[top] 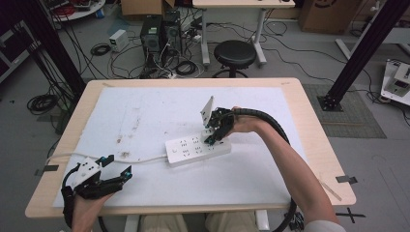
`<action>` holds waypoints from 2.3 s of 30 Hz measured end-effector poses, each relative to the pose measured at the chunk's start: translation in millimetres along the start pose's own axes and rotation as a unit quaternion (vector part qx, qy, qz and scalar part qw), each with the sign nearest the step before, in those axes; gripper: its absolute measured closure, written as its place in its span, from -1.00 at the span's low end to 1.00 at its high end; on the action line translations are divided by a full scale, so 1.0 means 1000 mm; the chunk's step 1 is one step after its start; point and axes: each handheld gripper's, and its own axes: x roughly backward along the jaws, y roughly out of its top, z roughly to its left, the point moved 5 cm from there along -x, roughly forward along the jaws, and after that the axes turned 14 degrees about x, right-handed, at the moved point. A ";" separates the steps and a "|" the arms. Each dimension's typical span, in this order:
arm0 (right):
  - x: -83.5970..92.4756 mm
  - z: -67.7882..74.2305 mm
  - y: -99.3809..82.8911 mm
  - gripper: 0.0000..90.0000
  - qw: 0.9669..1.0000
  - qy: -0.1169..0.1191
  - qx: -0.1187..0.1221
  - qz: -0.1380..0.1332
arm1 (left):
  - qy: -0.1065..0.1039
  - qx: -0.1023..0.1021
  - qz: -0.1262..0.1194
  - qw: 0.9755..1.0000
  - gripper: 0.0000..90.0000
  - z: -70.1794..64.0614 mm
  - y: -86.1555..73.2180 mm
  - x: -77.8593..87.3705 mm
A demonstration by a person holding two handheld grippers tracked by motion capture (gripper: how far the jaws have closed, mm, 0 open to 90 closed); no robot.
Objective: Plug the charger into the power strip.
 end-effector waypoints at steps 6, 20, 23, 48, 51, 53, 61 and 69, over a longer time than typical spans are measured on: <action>-0.001 -0.001 0.001 0.42 1.000 0.005 0.001 0.004 | 0.002 0.004 0.000 1.000 -0.48 0.000 -0.001 -0.001; 0.000 0.000 0.004 0.41 1.000 0.000 0.007 0.016 | 0.001 0.002 0.001 1.000 -0.48 0.001 0.003 0.002; 0.000 -0.001 0.003 0.40 1.000 0.001 0.005 0.013 | -0.002 0.000 0.000 1.000 -0.48 -0.002 0.004 0.000; 0.000 -0.002 0.005 0.00 1.000 -0.002 -0.001 0.017 | 0.003 0.006 -0.002 1.000 -0.48 0.004 0.000 0.005; 0.003 0.001 0.006 -0.15 1.000 -0.010 -0.006 0.010 | 0.001 0.003 -0.001 1.000 -0.48 0.003 0.001 0.002; 0.007 0.003 0.006 -0.22 1.000 -0.018 -0.010 0.006 | -0.001 0.004 -0.001 1.000 -0.48 0.002 0.001 0.001; 0.019 0.014 -0.004 -0.32 0.997 -0.060 -0.037 -0.011 | -0.007 0.002 -0.001 1.000 -0.48 -0.002 0.004 -0.004; 0.055 0.034 -0.014 -0.48 0.980 -0.148 -0.098 -0.090 | -0.012 -0.001 -0.002 1.000 -0.48 -0.003 0.006 -0.008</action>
